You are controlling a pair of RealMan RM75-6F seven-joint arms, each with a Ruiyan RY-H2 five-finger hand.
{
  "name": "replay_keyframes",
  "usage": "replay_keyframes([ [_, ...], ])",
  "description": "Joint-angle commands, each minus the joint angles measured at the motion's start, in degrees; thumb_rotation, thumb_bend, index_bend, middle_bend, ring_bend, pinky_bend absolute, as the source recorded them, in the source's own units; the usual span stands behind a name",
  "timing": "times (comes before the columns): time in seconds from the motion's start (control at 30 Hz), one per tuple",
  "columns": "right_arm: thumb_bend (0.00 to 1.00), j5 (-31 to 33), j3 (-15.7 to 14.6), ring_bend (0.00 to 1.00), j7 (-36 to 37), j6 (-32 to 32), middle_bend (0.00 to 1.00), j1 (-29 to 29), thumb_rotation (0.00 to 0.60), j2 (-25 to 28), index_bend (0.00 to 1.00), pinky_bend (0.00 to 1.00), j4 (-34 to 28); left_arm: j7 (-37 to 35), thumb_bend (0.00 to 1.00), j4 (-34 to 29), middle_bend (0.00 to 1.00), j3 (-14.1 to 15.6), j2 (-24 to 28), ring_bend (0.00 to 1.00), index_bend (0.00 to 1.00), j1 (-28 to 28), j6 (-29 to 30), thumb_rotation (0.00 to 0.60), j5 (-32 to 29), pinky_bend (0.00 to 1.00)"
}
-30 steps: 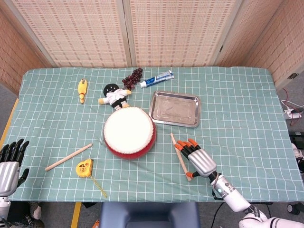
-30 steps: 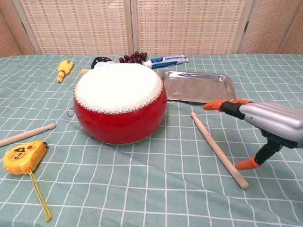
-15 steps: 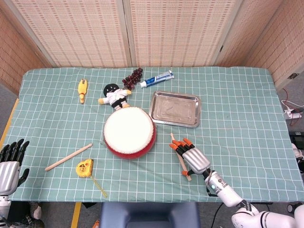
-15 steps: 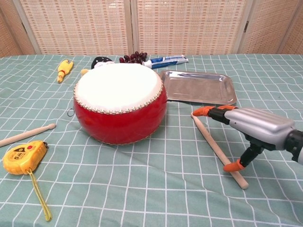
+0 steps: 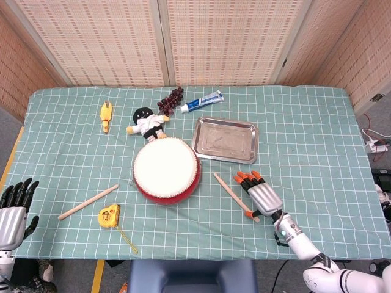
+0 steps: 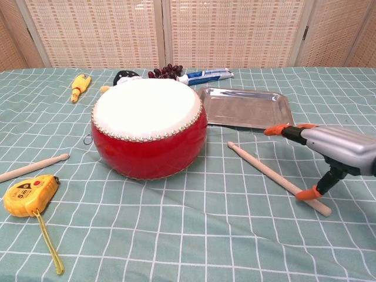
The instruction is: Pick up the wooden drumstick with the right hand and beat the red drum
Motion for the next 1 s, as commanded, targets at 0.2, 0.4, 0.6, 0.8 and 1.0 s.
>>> replay_keyframes([
  [0.2, 0.08, 4.75, 1.89, 0.00, 0.23, -0.96, 0.00, -0.45, 0.600, 0.76, 0.07, 0.00, 3.48, -0.26, 0.30, 0.34, 0.00, 0.11, -0.23, 0.00, 0.00, -0.01, -0.26, 0.600, -0.02, 0.00],
  [0.4, 0.08, 6.80, 3.41, 0.00, 2.43, -1.01, 0.00, -0.56, 0.600, 2.49, 0.11, 0.00, 2.81, 0.17, 0.30, 0.75, 0.00, -0.25, -0.44, 0.00, 0.00, 0.14, -0.21, 0.600, -0.86, 0.00],
  [0.6, 0.14, 5.19, 3.93, 0.00, 8.90, -2.05, 0.00, 0.59, 0.600, 5.45, 0.25, 0.00, -4.14, -0.04, 0.30, 0.66, 0.00, -0.15, -0.33, 0.00, 0.00, 0.16, 0.09, 0.600, -0.28, 0.00],
  [0.8, 0.19, 6.48, 5.17, 0.00, 4.42, -3.13, 0.08, 3.22, 0.600, 1.65, 0.41, 0.01, -2.63, -0.13, 0.30, 0.95, 0.00, -0.06, -0.58, 0.00, 0.00, 0.34, 0.06, 0.600, -0.47, 0.00],
  [1.0, 0.21, 10.10, 6.51, 0.00, 0.29, -5.74, 0.08, 5.83, 0.600, -3.49, 0.45, 0.01, 2.21, -0.73, 0.30, 1.60, 0.00, 0.11, -0.81, 0.00, 0.00, 0.61, 0.26, 0.600, -0.38, 0.00],
])
